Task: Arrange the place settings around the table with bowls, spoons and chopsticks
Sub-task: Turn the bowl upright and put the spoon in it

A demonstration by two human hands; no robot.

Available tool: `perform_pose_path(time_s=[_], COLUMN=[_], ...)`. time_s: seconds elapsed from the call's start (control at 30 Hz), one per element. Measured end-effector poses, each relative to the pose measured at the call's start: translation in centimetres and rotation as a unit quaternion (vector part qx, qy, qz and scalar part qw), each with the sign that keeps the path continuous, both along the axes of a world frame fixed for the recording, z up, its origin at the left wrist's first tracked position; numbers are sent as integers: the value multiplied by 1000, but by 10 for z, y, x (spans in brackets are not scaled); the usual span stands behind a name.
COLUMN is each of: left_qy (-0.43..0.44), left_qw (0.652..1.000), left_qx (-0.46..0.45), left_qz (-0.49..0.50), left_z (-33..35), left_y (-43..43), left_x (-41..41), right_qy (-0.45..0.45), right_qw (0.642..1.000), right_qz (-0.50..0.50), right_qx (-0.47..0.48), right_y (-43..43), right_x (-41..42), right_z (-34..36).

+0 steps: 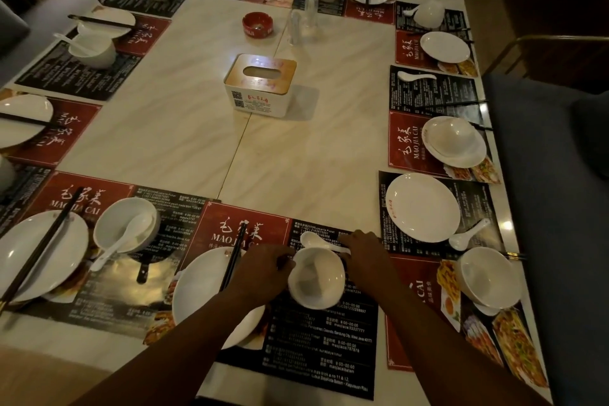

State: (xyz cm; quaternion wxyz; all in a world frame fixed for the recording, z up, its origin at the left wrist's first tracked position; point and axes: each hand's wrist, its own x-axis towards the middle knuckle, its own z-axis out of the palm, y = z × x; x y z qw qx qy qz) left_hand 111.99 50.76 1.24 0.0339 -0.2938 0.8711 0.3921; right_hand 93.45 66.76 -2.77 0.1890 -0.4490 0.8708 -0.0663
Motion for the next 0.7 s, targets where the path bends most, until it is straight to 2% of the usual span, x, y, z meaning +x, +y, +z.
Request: perform_pose_path(time_s=[0.13,0.27,0.37,0.47,0.57,0.7], left_qy=[-10,-7,-12,-16,2,22], left_qw=[1000,1000,1000,1000,1000,999], left_qx=[1,-5,-1,1,13,21], left_qz=[5,21,24,20,11,13], left_z=[-2,-2,-1,1,5,7], left_y=[0,3,4,3,2,-6], left_x=[0,-1,-2,-1,-1,3], right_qy=[10,-73,-137,-246,-347,-405], right_qw=[1000,991,964,919,883,863], right_qz=[2,-111,-217,-290,-297,-295], right_qx=[-6,-32,-65,-102,-105,-67], right_y=[-2,2,13,26,37,48], right_x=[2,5,5,12,29,66], right_z=[-10,4,23,50,80,99])
